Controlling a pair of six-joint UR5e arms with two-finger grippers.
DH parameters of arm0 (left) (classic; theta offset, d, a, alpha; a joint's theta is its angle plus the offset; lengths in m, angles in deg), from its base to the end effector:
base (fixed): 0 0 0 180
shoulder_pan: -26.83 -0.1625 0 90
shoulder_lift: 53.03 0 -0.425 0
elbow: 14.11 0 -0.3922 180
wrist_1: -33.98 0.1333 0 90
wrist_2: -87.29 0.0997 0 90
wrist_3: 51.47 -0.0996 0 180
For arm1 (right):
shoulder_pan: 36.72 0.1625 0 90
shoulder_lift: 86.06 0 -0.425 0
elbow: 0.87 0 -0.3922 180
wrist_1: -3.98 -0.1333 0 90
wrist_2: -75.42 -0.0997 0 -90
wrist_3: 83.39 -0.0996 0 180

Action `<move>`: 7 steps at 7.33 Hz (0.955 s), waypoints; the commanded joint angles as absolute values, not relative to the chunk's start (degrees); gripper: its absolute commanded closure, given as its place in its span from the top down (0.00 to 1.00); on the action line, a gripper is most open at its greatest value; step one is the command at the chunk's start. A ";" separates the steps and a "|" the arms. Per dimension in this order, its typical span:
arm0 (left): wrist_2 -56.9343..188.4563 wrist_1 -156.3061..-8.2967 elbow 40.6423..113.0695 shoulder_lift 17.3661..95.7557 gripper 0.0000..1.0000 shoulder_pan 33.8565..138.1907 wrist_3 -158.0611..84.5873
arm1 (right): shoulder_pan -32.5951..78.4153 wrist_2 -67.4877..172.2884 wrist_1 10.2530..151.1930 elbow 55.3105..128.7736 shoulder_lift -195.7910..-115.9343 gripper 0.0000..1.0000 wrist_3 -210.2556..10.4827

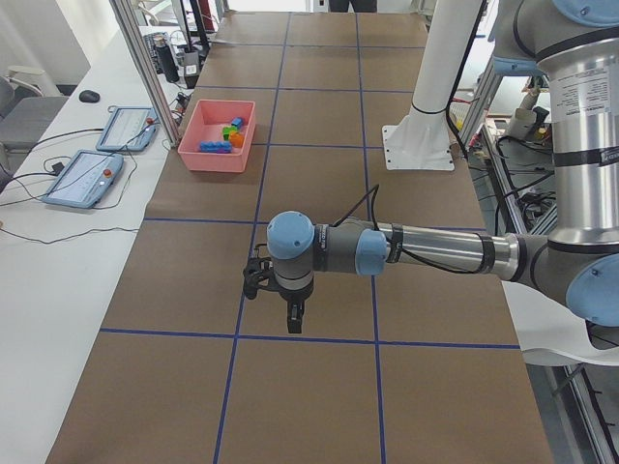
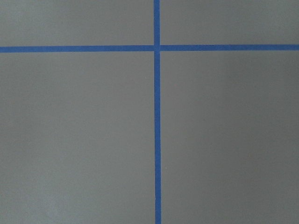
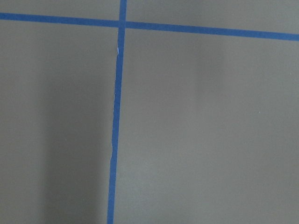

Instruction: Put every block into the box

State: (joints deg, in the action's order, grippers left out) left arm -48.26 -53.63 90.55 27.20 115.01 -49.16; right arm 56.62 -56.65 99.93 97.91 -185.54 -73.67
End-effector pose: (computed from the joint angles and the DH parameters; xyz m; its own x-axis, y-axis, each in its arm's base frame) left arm -0.0488 -0.4231 0.6132 0.6997 0.0131 -0.7144 -0.0035 0.9999 0.0148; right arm 0.0905 -0.4081 0.6715 0.7357 -0.0484 0.6755 0.0673 0.9977 -0.0018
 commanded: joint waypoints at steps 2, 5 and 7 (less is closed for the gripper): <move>-48.23 -53.74 90.30 27.30 1.00 115.07 -49.18 | 56.62 -56.59 99.69 98.71 -185.46 1.00 -73.81; -48.32 -53.74 90.30 27.30 1.00 115.07 -49.10 | 56.53 -56.94 99.78 99.77 -184.93 1.00 -73.98; -48.32 -53.74 90.30 27.30 1.00 115.07 -49.09 | 56.36 -57.03 99.78 99.94 -184.67 1.00 -74.07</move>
State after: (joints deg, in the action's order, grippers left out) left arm -48.31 -53.74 90.30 27.30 115.07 -49.11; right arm 56.49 -56.94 99.78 99.82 -184.85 -74.03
